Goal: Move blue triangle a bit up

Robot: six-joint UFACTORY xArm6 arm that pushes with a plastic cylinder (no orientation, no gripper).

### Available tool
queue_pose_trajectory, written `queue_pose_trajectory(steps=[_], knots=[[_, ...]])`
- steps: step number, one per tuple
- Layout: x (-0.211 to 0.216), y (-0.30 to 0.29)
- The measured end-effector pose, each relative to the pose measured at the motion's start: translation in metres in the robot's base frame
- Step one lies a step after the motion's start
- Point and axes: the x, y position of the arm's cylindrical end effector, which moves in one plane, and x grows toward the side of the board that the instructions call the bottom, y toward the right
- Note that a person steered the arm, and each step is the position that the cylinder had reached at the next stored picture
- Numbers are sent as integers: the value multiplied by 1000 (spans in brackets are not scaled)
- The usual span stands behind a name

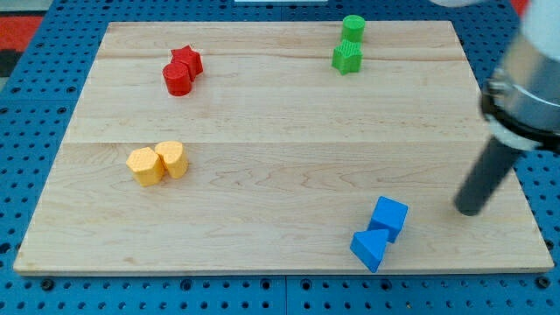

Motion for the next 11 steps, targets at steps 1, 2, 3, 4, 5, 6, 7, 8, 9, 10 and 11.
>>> queue_pose_trajectory(steps=[1, 2, 3, 4, 5, 6, 7, 8, 9, 10, 11], knots=[[38, 35], [63, 36], [65, 27], [65, -1], [65, -88], [65, -151], [65, -178], [65, -194], [65, -198], [65, -193], [59, -181]])
